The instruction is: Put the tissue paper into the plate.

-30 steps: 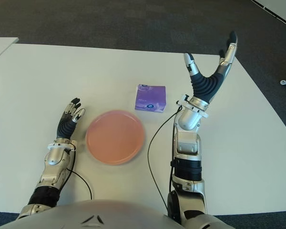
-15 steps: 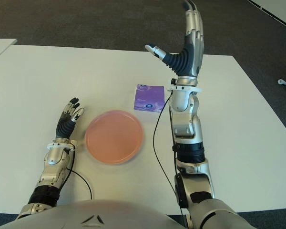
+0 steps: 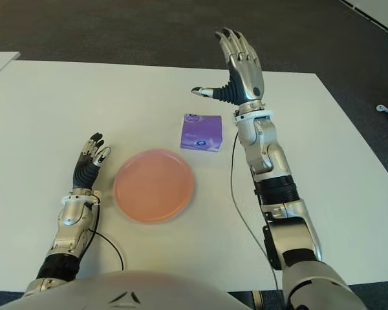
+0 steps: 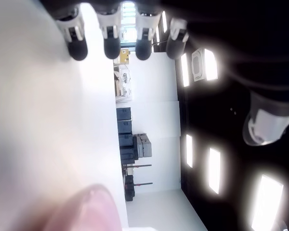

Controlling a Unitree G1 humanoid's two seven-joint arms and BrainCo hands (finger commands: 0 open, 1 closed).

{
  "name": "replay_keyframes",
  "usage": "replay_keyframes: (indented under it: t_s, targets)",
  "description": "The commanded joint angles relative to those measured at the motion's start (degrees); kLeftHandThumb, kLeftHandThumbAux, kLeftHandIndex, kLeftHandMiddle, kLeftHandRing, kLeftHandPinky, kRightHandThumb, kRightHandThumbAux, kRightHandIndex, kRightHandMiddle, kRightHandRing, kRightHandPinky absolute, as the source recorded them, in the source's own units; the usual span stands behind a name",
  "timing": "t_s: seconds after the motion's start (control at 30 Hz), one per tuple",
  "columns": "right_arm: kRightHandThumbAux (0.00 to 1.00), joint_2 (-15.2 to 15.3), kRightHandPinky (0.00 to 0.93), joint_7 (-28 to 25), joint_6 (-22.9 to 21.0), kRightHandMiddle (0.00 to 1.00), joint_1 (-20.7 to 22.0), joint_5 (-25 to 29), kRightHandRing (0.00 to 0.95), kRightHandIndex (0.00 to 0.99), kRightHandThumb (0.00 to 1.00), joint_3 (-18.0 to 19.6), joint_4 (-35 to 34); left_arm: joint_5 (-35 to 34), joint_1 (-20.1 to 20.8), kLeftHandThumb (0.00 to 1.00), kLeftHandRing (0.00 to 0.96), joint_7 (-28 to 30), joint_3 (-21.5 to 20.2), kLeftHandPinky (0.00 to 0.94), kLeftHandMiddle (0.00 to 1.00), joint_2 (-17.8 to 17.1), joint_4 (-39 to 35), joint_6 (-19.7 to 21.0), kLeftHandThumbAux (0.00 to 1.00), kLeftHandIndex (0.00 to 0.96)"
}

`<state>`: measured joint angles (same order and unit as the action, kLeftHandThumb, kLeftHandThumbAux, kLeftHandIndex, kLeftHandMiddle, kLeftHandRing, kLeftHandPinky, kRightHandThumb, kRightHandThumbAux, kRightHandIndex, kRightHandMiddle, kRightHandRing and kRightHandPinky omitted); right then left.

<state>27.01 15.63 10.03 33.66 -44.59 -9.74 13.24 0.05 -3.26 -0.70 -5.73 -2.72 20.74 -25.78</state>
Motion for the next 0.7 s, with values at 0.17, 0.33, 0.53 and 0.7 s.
replay_keyframes:
  t_s: [0.17, 0.33, 0.53, 0.7]
  targets:
    - [0.297, 6.43, 0.0, -1.24, 17.47, 0.0, 8.97, -7.99, 0.0, 0.0, 0.268, -13.91, 23.41, 0.57, -2.73, 0.0, 0.0, -1.05, 0.35, 0.0, 0.0, 0.88, 1.28, 3.07, 0.459, 0.0]
    - [0.256, 5.82, 0.0, 0.81, 21.3, 0.0, 14.32, -10.67, 0.0, 0.0, 0.298, -18.1, 32.35, 0.78, -2.9, 0.0, 0.0, -1.33, 0.43, 0.0, 0.0, 0.85, 1.06, 3.18, 0.459, 0.0]
    - [0.242, 6.58, 0.0, 2.68, 23.58, 0.0, 17.42, -13.42, 0.0, 0.0, 0.306, -22.36, 39.01, 0.67, -3.26, 0.0, 0.0, -1.46, 0.42, 0.0, 0.0, 0.95, 0.78, 3.12, 0.46, 0.0]
    - [0.234, 7.02, 0.0, 3.33, 23.46, 0.0, 19.04, -14.41, 0.0, 0.0, 0.309, -24.76, 42.79, 0.56, -3.64, 0.0, 0.0, -1.38, 0.26, 0.0, 0.0, 0.94, 0.67, 2.94, 0.462, 0.0]
